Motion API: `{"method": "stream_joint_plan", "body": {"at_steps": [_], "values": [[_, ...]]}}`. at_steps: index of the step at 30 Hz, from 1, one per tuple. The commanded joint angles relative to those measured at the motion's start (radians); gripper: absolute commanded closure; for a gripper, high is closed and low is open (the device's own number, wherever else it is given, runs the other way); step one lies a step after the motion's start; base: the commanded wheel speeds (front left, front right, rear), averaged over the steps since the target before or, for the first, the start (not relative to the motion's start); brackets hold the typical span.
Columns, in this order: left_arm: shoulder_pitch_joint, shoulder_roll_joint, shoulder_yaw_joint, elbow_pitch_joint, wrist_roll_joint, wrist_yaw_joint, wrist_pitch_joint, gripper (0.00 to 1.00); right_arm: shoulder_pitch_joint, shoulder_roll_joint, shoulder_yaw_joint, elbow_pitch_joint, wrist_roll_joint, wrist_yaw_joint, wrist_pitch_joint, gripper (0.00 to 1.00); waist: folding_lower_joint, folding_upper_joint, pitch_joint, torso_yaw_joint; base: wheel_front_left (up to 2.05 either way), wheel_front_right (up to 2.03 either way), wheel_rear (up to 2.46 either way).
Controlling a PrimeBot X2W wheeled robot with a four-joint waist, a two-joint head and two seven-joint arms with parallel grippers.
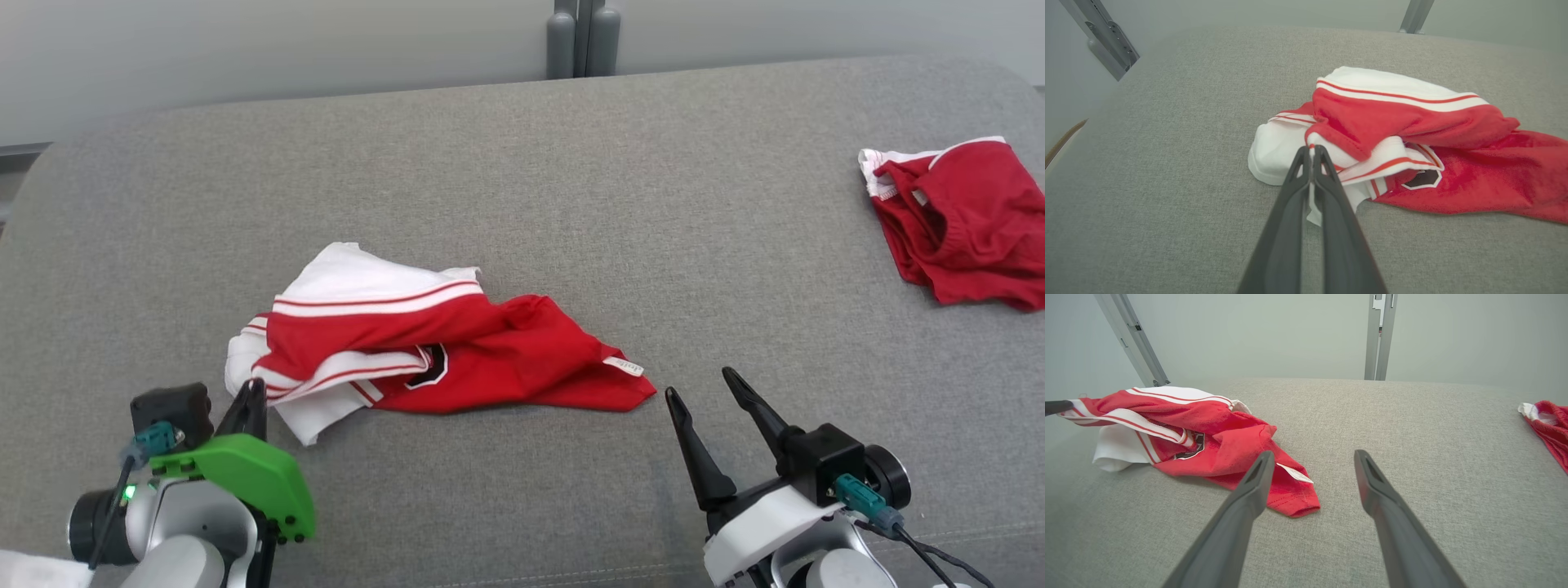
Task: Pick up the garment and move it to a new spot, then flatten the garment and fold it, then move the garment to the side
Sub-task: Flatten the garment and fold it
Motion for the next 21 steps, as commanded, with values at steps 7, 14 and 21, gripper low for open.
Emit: {"method": "stream_joint_plan", "body": {"at_steps": [7,14,21], "values": [[0.122,0.02,0.007,-0.057,-0.025,0.055,0.012,1.0,0.02,-0.002,0.004,-0.012,-0.008,-0.001,0.012,0.0,0.0,0.0,-0.035,0.026,0.0,0.0,0.0],[0.196,0.014,0.02,-0.02,-0.061,0.071,0.006,1.0,0.025,-0.002,0.005,-0.023,-0.013,-0.001,0.019,0.0,0.0,0.0,-0.038,0.03,0.0,0.0,0.0],[0.191,0.02,0.024,0.058,-0.046,0.084,-0.011,1.0,0.022,-0.002,0.004,-0.027,-0.011,-0.001,0.019,0.0,0.0,0.0,-0.034,0.027,0.0,0.0,0.0]]}}
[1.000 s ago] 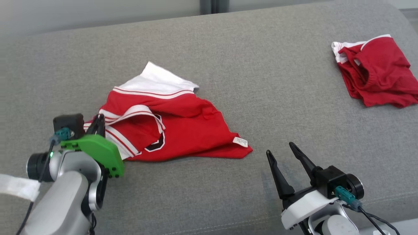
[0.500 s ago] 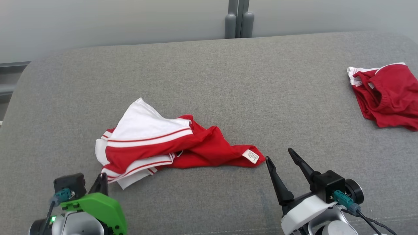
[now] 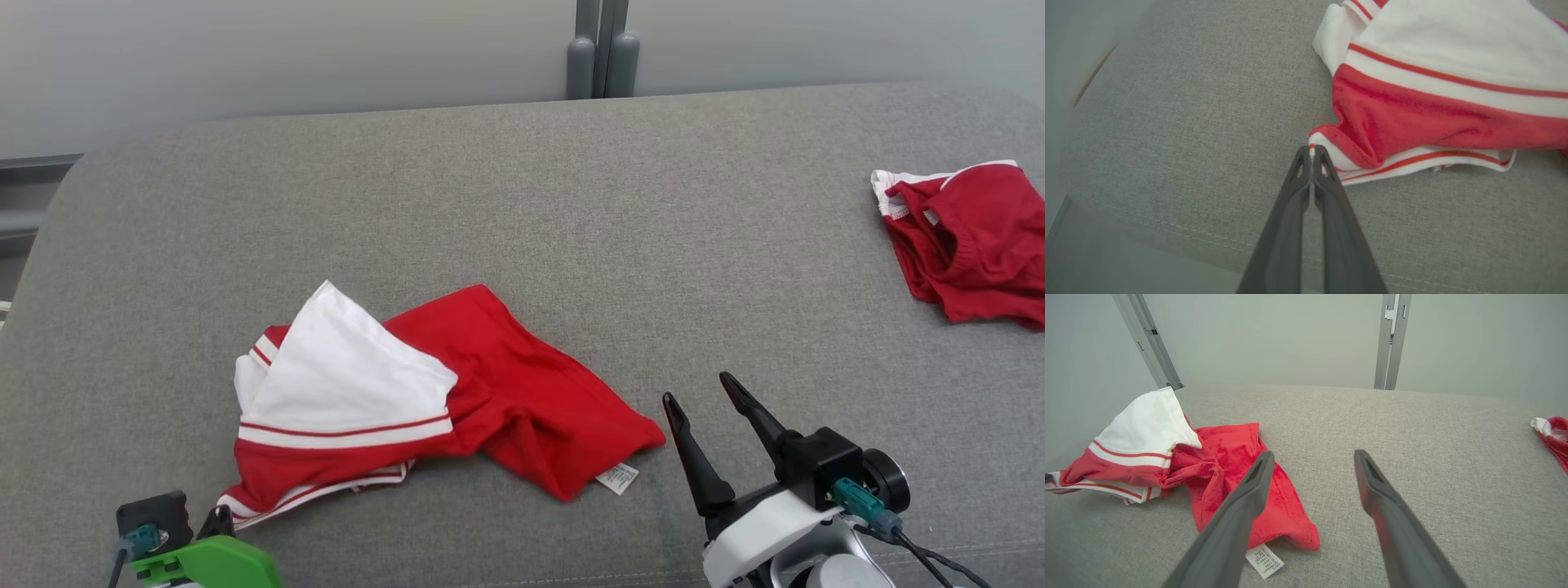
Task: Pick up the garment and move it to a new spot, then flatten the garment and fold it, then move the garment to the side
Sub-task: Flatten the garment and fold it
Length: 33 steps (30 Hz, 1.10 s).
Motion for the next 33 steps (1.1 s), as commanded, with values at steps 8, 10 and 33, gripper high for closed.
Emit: {"method": "stream_joint_plan", "body": {"at_steps": [8,10,33], "values": [[-0.023,0.004,-0.007,0.082,0.042,0.031,-0.025,1.0,0.0,-0.002,-0.006,0.002,0.001,-0.001,-0.005,0.0,0.0,0.0,0.0,0.003,0.0,0.0,0.0],[-0.037,0.005,-0.006,0.095,0.054,0.033,-0.043,1.0,0.0,-0.002,-0.008,0.004,0.002,-0.001,-0.007,0.0,0.0,0.0,-0.001,0.006,0.0,0.0,0.0],[-0.18,-0.017,0.03,0.278,0.07,-0.049,-0.223,0.0,0.007,-0.002,-0.008,0.013,0.009,-0.001,-0.01,0.0,0.0,0.0,-0.016,0.028,0.0,0.0,0.0]]}}
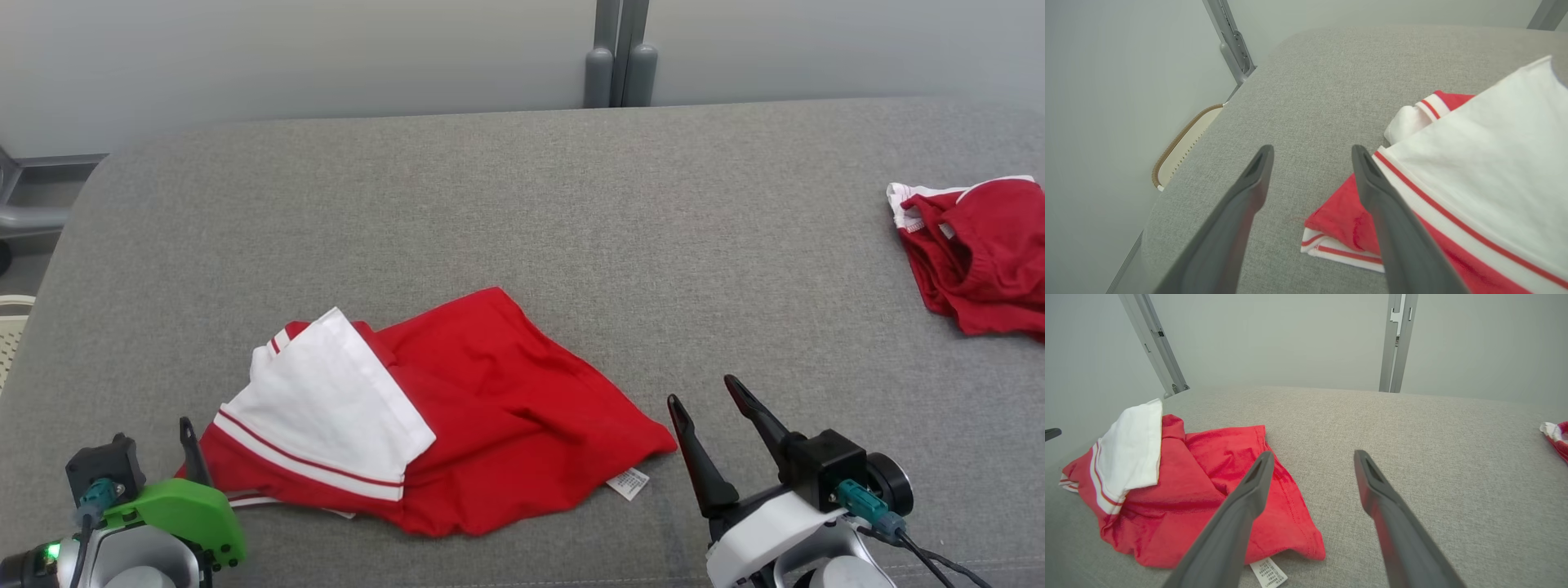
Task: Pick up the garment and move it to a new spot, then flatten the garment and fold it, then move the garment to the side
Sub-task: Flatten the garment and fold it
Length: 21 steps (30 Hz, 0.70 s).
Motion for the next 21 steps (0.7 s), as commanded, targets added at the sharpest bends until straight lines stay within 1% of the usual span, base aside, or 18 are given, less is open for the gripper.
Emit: {"method": "stream_joint_plan", "body": {"at_steps": [1,5,9,10,13,14,16,21], "values": [[-0.005,-0.009,0.008,-0.01,-0.014,-0.009,-0.018,0.0,0.01,-0.002,-0.004,0.001,0.004,-0.001,-0.004,0.0,0.0,0.0,-0.004,0.004,0.0,0.0,0.0],[0.015,-0.032,0.018,-0.063,-0.037,-0.043,-0.057,0.0,0.015,-0.002,-0.011,-0.003,0.004,-0.001,0.001,0.0,0.0,0.0,-0.012,0.016,0.0,0.0,0.0],[0.037,-0.064,0.031,-0.135,-0.059,-0.09,-0.102,0.0,0.023,-0.002,-0.019,-0.001,-0.001,-0.001,0.003,0.0,0.0,0.0,-0.025,0.031,0.0,0.0,0.0],[0.046,-0.081,0.041,-0.152,-0.07,-0.096,-0.111,0.0,0.025,-0.002,-0.019,-0.001,-0.002,-0.001,0.005,0.0,0.0,0.0,-0.03,0.034,0.0,0.0,0.0],[0.075,-0.114,0.07,-0.209,-0.056,-0.129,-0.13,0.0,0.03,-0.002,-0.022,0.001,-0.002,-0.001,0.006,0.0,0.0,0.0,-0.044,0.042,0.0,0.0,0.0],[0.086,-0.121,0.077,-0.225,-0.045,-0.144,-0.134,0.0,0.031,-0.002,-0.023,0.001,-0.002,-0.001,0.007,0.0,0.0,0.0,-0.049,0.044,0.0,0.0,0.0],[0.105,-0.155,0.122,-0.274,-0.012,-0.173,-0.135,0.0,0.036,-0.002,-0.027,-0.001,-0.001,-0.001,0.009,0.0,0.0,0.0,-0.058,0.05,0.0,0.0,0.0],[0.191,-0.251,0.212,-0.36,0.098,-0.271,-0.135,0.0,0.053,-0.002,-0.04,0.001,-0.002,-0.001,0.011,0.0,0.0,0.0,-0.077,0.066,0.0,0.0,0.0]]}}
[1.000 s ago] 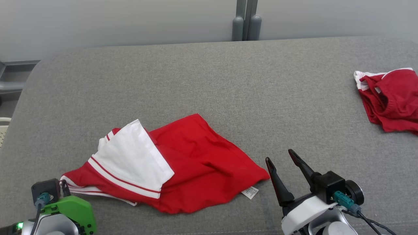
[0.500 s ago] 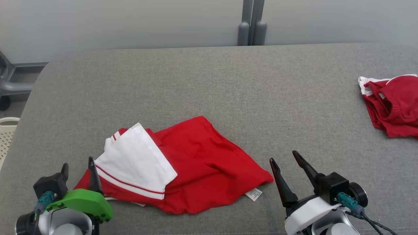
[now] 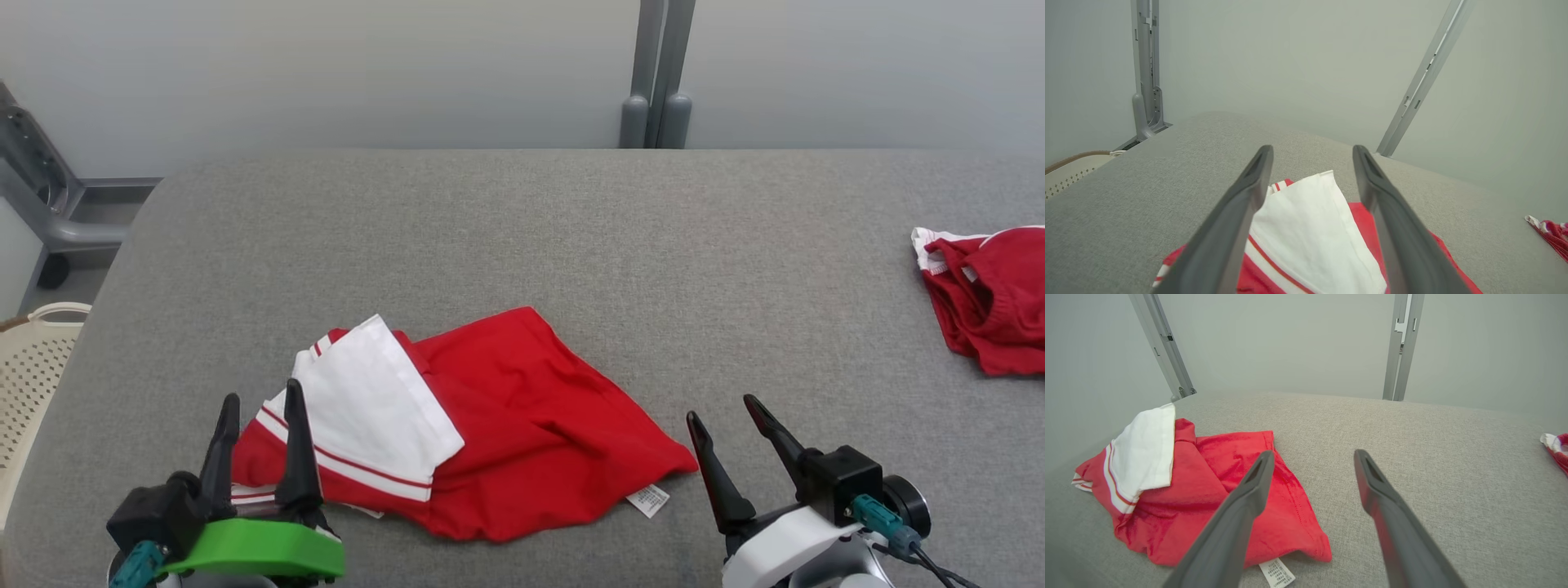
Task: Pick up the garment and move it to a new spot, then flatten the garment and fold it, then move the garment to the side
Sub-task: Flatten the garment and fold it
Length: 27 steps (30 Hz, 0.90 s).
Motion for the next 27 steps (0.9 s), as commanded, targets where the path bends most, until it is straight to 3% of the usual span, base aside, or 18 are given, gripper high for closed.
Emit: {"method": "stream_joint_plan", "body": {"at_steps": [1,4,10,21,27], "values": [[0.024,-0.012,0.018,-0.005,0.022,-0.028,-0.003,0.0,0.015,-0.002,-0.004,0.0,-0.003,-0.001,0.002,0.0,0.0,0.0,-0.01,0.009,0.0,0.0,0.0],[0.069,-0.051,0.043,0.001,0.072,-0.094,-0.004,0.0,0.017,-0.002,-0.011,0.003,-0.005,-0.001,0.003,0.0,0.0,0.0,-0.017,0.014,0.0,0.0,0.0],[0.132,-0.063,0.063,0.052,0.224,-0.197,-0.004,0.0,0.026,-0.002,-0.027,0.022,-0.008,-0.001,-0.003,0.0,0.0,0.0,-0.028,0.015,0.0,0.0,0.0],[0.166,-0.108,0.114,0.07,0.319,-0.252,-0.004,0.0,0.031,-0.002,-0.071,0.048,-0.014,-0.001,-0.002,0.0,0.0,0.0,-0.025,0.033,0.0,0.0,0.0],[0.151,-0.127,0.129,0.077,0.343,-0.274,-0.004,0.0,-0.016,-0.002,-0.1,0.079,0.034,-0.001,0.072,0.0,0.0,0.0,-0.016,0.05,0.0,0.0,0.0]]}}
